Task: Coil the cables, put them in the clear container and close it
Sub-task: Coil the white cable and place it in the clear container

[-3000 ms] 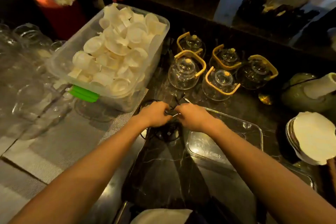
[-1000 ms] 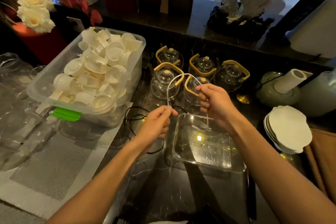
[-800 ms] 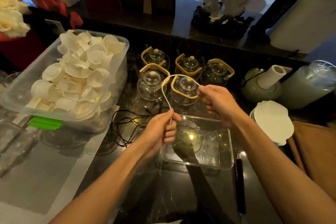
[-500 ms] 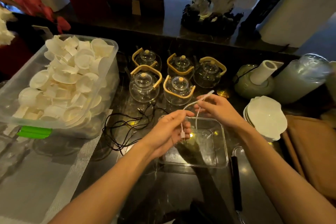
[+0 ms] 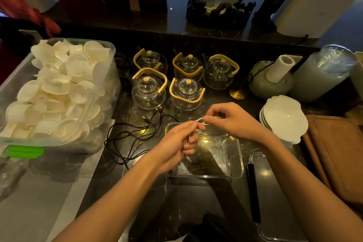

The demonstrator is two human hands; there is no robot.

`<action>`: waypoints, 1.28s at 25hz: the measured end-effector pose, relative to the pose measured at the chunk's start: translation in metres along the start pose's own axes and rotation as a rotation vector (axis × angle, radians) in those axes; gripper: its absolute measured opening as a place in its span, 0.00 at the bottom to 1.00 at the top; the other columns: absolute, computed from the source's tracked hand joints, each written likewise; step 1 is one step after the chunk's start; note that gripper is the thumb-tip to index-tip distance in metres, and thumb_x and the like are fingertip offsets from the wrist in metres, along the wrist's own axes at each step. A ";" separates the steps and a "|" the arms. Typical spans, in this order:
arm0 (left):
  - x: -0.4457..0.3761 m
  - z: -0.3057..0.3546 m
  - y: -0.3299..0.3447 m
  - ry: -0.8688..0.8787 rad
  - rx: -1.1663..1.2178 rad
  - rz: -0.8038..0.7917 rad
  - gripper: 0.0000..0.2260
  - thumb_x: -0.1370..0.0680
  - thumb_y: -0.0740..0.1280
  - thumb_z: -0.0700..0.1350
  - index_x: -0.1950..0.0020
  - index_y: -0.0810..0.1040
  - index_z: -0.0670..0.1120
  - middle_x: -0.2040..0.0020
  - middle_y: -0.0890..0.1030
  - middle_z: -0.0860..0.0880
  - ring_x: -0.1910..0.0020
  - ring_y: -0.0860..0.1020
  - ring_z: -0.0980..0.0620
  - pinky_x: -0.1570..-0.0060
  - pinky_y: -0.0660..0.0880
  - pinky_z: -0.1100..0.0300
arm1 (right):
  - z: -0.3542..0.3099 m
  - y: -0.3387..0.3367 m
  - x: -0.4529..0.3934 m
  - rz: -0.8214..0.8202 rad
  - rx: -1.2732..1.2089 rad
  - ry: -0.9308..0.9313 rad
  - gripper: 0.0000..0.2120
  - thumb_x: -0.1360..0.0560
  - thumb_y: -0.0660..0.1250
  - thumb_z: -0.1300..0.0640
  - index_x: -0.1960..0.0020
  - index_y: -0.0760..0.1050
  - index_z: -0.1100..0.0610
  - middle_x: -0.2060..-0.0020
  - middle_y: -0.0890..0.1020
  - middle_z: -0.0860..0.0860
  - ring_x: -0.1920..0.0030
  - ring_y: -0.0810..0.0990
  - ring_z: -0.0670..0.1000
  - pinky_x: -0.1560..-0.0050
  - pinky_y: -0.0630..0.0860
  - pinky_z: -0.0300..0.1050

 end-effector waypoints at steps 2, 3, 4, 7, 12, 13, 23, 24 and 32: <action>0.004 -0.002 0.001 -0.027 -0.170 -0.016 0.11 0.18 0.63 0.47 0.45 0.83 0.45 0.65 0.72 0.51 0.69 0.68 0.57 0.69 0.66 0.65 | -0.003 0.000 -0.005 -0.033 -0.078 0.000 0.08 0.22 0.73 0.51 0.55 0.85 0.55 0.64 0.83 0.50 0.64 0.79 0.47 0.61 0.75 0.44; 0.005 -0.004 0.003 -0.049 -0.241 -0.032 0.12 0.18 0.62 0.46 0.45 0.84 0.45 0.65 0.74 0.51 0.68 0.70 0.57 0.67 0.67 0.64 | -0.006 0.003 -0.008 -0.058 -0.123 -0.012 0.07 0.22 0.73 0.53 0.55 0.85 0.56 0.65 0.83 0.48 0.64 0.78 0.44 0.61 0.74 0.39; 0.006 -0.006 0.007 -0.073 -0.287 -0.055 0.12 0.19 0.62 0.45 0.45 0.85 0.44 0.64 0.76 0.51 0.66 0.71 0.57 0.66 0.68 0.64 | -0.011 0.007 -0.011 -0.082 -0.164 -0.022 0.07 0.23 0.74 0.54 0.55 0.85 0.58 0.65 0.83 0.46 0.64 0.78 0.42 0.60 0.74 0.36; 0.009 -0.008 0.020 -0.111 -0.277 -0.135 0.14 0.20 0.60 0.41 0.46 0.85 0.42 0.62 0.78 0.49 0.64 0.73 0.56 0.64 0.70 0.64 | -0.023 0.021 -0.017 -0.158 -0.292 -0.052 0.06 0.23 0.73 0.58 0.53 0.85 0.61 0.64 0.83 0.49 0.63 0.78 0.44 0.59 0.74 0.36; 0.013 0.014 0.033 0.052 -0.138 -0.205 0.15 0.24 0.56 0.33 0.51 0.83 0.42 0.63 0.79 0.46 0.63 0.77 0.51 0.60 0.75 0.59 | -0.011 0.030 -0.013 -0.102 -0.572 0.066 0.11 0.22 0.72 0.52 0.54 0.84 0.60 0.65 0.79 0.52 0.66 0.73 0.48 0.64 0.69 0.41; 0.012 0.022 0.031 0.113 -0.103 -0.181 0.16 0.24 0.56 0.32 0.52 0.83 0.42 0.62 0.81 0.44 0.60 0.80 0.49 0.57 0.78 0.57 | -0.005 0.034 -0.012 -0.080 -0.592 0.100 0.14 0.21 0.71 0.51 0.53 0.83 0.62 0.64 0.78 0.56 0.64 0.73 0.54 0.62 0.69 0.46; 0.004 0.060 -0.035 0.407 0.022 0.192 0.23 0.26 0.54 0.24 0.37 0.76 0.37 0.39 0.83 0.37 0.36 0.81 0.42 0.35 0.76 0.53 | 0.022 0.099 0.035 -0.170 -0.374 0.240 0.13 0.15 0.61 0.54 0.50 0.80 0.61 0.72 0.72 0.43 0.71 0.69 0.44 0.65 0.67 0.42; 0.003 0.064 -0.042 0.420 -0.079 0.264 0.21 0.24 0.55 0.25 0.37 0.77 0.38 0.41 0.84 0.39 0.37 0.81 0.44 0.35 0.76 0.54 | 0.017 0.098 0.039 -0.199 -0.310 0.208 0.12 0.15 0.63 0.54 0.49 0.80 0.60 0.72 0.73 0.42 0.70 0.69 0.43 0.65 0.67 0.40; -0.002 0.026 -0.022 0.134 -0.640 0.148 0.13 0.18 0.55 0.38 0.49 0.80 0.42 0.64 0.83 0.42 0.73 0.79 0.49 0.71 0.73 0.61 | -0.036 0.025 0.013 -0.033 -0.101 -0.012 0.06 0.20 0.70 0.54 0.52 0.84 0.54 0.62 0.85 0.49 0.61 0.82 0.48 0.57 0.78 0.47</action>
Point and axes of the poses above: each hand's wrist, its own x-axis away from the middle knuckle, its own y-axis out of the palm, z = x × y, the point moved 8 cm from there along -x, towards the middle knuckle
